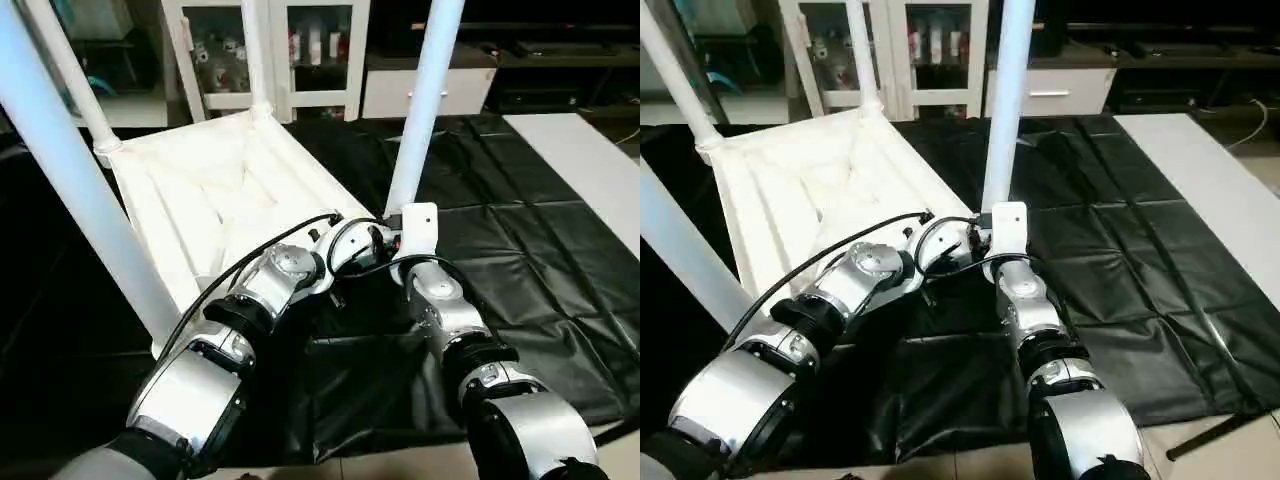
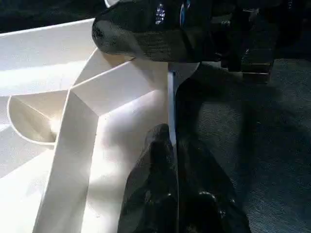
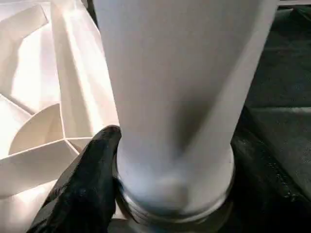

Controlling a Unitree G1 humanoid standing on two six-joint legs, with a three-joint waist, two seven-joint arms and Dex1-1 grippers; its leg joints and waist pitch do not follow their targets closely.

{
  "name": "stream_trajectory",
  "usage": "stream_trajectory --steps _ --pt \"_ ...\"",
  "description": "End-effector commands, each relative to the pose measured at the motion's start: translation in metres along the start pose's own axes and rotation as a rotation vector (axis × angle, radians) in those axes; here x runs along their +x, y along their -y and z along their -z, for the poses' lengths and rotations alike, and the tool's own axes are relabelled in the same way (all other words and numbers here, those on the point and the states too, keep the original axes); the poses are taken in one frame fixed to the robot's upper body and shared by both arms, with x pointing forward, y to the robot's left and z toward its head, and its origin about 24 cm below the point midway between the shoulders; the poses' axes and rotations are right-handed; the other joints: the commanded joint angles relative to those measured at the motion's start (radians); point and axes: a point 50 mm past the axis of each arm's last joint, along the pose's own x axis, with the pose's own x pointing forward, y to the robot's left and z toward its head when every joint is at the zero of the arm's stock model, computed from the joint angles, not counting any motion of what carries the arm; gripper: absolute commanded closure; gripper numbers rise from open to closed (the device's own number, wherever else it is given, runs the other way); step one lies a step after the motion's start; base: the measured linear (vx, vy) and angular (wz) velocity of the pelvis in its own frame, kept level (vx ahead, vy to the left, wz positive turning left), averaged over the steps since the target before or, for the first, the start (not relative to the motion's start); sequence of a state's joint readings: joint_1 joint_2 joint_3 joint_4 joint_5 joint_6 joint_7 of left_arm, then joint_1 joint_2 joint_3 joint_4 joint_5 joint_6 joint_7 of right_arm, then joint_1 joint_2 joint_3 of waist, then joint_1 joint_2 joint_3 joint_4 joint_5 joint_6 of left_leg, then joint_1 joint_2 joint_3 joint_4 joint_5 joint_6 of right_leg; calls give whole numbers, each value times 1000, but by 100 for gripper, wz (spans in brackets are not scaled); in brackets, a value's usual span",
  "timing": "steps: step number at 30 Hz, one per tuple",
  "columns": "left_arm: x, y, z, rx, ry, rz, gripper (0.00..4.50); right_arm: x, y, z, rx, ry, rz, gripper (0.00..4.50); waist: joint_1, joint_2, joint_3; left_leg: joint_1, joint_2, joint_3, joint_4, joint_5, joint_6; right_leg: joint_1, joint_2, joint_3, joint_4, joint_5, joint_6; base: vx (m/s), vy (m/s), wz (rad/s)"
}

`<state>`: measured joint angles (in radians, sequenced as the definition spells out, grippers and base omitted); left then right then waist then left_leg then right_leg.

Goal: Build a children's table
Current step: Rotate leg to tighten

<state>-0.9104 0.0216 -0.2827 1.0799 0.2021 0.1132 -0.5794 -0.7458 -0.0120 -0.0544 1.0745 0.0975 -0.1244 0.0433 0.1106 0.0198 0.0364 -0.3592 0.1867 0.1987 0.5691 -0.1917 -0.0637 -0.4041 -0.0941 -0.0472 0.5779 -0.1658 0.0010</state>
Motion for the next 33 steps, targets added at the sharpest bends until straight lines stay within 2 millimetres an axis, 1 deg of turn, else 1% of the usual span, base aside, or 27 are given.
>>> stream_trajectory --steps 1,2,3,5,7,8,9,10,11,12,13,14,15,16,17,18,19,21,22,24,25,26,28,29,31,32,33 --pt "-2 -4 13 -36 -8 -45 450 0 -7 -3 24 29 -90 122 1 -1 -60 5 33 -17 -62 -148 84 44 -56 28 -45 -64 -244 0 0 0" --pt "-3 -4 14 -36 -10 -29 450 -1 -6 -7 1 48 -121 122 2 -4 -60 6 34 -16 -62 -156 89 46 -56 26 -46 -60 -251 0 0 0" --pt "-4 -5 14 -28 -11 0 450 -1 0 -13 -18 70 -137 105 3 -1 -59 4 34 -17 -62 -166 91 48 -57 26 -47 -71 -255 0 0 0" --pt "-4 -5 14 -28 -11 0 450 -1 0 -13 -18 70 -137 105 2 -5 -56 2 35 -17 -65 -186 92 50 -58 26 -51 -105 -252 0 0 0" --pt "-6 -6 13 -9 -11 32 450 -1 9 -22 -50 87 -160 75 0 -4 -54 6 37 -18 -67 -207 82 47 -59 26 -57 -158 -246 0 0 0" --pt "-6 -6 13 -9 -11 32 450 -1 9 -22 -50 87 -160 75 2 0 -55 8 37 -18 -68 -215 75 46 -58 25 -59 -173 -244 0 0 0" --pt "-8 -8 12 -1 -9 46 450 -3 12 -26 -77 79 -248 60 3 7 -54 7 37 -19 -68 -219 71 47 -57 25 -57 -168 -245 0 0 0" --pt "-9 -10 11 3 -1 64 450 -7 14 -29 -101 65 -344 50 5 10 -53 7 34 -19 -67 -227 80 52 -51 23 -58 -158 -239 0 0 0" --pt "-11 -11 11 0 1 74 450 -10 15 -31 -116 60 -399 50 10 4 -57 6 40 -19 -64 -199 86 52 -54 25 -51 -106 -242 0 0 0" --pt "-11 -11 11 -1 2 79 450 -12 15 -32 -123 57 -422 41 16 4 -58 3 40 -18 -61 -170 96 55 -53 23 -45 -60 -253 0 0 0" --pt "-14 -11 13 5 9 124 450 -24 26 -32 -194 31 -515 35 22 14 -59 4 42 -18 -57 -150 106 54 -52 20 -43 -23 -259 0 0 0" --pt "-16 -9 16 6 9 153 450 -29 31 -32 -219 19 -546 28 23 19 -60 4 44 -19 -55 -140 107 54 -53 20 -39 0 -265 0 0 0" --pt "-16 -9 17 6 9 164 450 -31 33 -31 -226 15 -556 20 26 13 -61 5 43 -18 -52 -128 114 56 -51 19 -38 25 -268 0 0 0" --pt "-17 -8 18 7 9 173 450 -33 35 -31 -232 11 -566 12 31 10 -62 1 41 -16 -49 -111 122 57 -52 20 -33 52 -281 0 0 0" --pt "-18 -5 22 19 10 226 450 -38 42 -30 -247 -3 -573 12 34 11 -63 -1 40 -15 -48 -114 122 55 -56 19 -33 40 -288 0 0 0" --pt "-20 -3 23 27 13 252 450 -40 45 -30 -253 -11 -576 5 34 2 -62 0 41 -15 -49 -116 122 57 -57 19 -36 25 -287 0 0 0" --pt "-20 -2 24 33 14 273 450 -41 47 -29 -258 -18 -578 5 38 6 -60 0 44 -15 -50 -128 118 55 -58 20 -39 -11 -286 0 0 0" --pt "-27 4 30 75 16 390 450 -51 56 -29 -277 -48 -622 5 43 7 -57 3 48 -16 -55 -152 105 53 -57 21 -44 -76 -274 0 0 0" --pt "-33 10 36 101 -5 494 450 -61 57 -26 -291 -70 -725 5 45 9 -57 5 50 -16 -56 -166 101 52 -57 22 -42 -87 -273 0 0 0" --pt "-35 12 38 107 -11 522 450 -64 57 -25 -295 -78 -754 5 48 13 -55 4 54 -16 -58 -188 97 47 -59 23 -44 -101 -268 0 0 0" --pt "-40 18 40 126 -12 603 450 -69 59 -23 -349 -92 -783 5 47 9 -56 6 53 -16 -59 -193 92 46 -58 23 -46 -109 -267 0 0 0" --pt "-42 20 41 129 -14 621 450 -71 59 -22 -362 -96 -788 5 53 5 -57 6 56 -17 -59 -180 86 47 -61 23 -41 -109 -265 0 0 0" --pt "-44 23 43 143 -23 653 450 -73 59 -21 -378 -97 -804 5 52 9 -57 8 54 -15 -59 -174 77 42 -58 24 -42 -106 -265 0 0 0" --pt "-46 28 46 161 -36 682 450 -75 57 -19 -379 -98 -849 5 51 -3 -55 6 53 -14 -60 -174 77 44 -58 24 -43 -110 -263 0 0 0" --pt "-46 31 46 168 -32 686 450 -77 53 -17 -360 -102 -909 5 52 1 -55 5 54 -16 -60 -180 75 45 -64 25 -43 -133 -257 0 0 0" --pt "-46 31 46 168 -32 686 450 -77 53 -17 -359 -102 -910 5 51 -6 -55 6 53 -13 -59 -179 77 44 -61 25 -44 -137 -256 0 0 0" --pt "-46 34 45 166 -23 691 450 -80 50 -15 -335 -114 -965 5 54 -8 -56 7 53 -13 -57 -164 82 44 -62 25 -41 -138 -255 0 0 0"
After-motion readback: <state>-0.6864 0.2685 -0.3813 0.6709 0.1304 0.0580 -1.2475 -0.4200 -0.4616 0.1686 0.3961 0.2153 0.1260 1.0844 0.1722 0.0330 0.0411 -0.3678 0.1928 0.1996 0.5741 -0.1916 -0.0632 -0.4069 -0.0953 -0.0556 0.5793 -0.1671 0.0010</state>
